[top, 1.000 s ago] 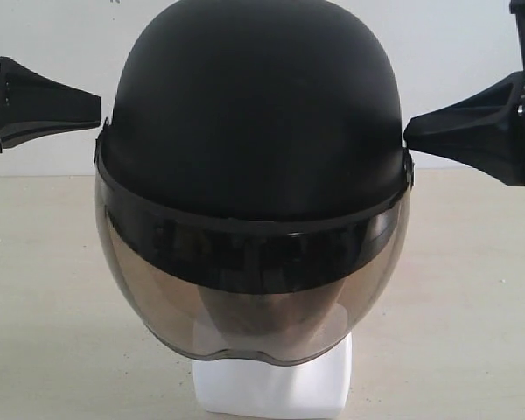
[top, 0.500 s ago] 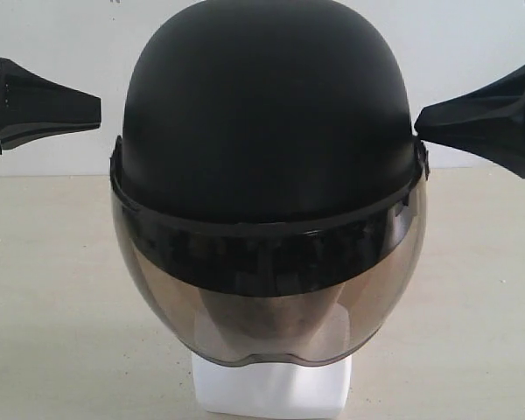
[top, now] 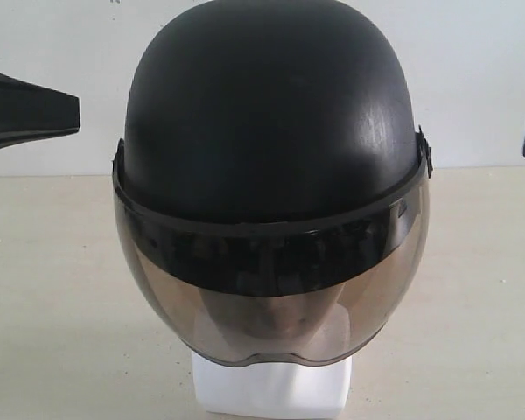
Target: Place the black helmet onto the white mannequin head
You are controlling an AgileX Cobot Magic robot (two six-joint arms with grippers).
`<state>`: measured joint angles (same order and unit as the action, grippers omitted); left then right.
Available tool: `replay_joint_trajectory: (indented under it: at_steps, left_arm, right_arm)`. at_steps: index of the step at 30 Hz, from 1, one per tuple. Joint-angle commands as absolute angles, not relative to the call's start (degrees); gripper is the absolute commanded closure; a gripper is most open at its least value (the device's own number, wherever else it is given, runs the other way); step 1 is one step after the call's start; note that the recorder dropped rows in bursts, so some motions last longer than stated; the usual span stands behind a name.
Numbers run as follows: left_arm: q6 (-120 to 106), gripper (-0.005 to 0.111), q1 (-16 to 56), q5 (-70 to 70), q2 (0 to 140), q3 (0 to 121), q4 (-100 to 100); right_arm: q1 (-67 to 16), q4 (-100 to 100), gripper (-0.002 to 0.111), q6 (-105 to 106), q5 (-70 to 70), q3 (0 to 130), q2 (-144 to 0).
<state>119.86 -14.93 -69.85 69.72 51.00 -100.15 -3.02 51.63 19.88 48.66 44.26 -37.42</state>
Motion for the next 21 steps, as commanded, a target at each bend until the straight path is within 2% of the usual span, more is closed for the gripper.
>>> replay_joint_trajectory:
  at_steps: [1,10,21]
  left_arm:
    - [120.18,0.102,-14.64,-69.96,64.23,45.91,-99.95]
    - [120.18,0.102,-14.64,-69.96,54.48,35.47,-97.87]
    - [119.74,0.102,-14.64,-69.96,53.08,34.45,-97.87]
  right_arm:
    - [-3.20,46.50,0.108,20.01,55.27,44.17,-32.60]
    - [-3.20,46.71,0.108,20.01,59.33,44.17,-31.49]
    - [-3.20,46.71,0.108,20.01,59.20,44.17,-31.49]
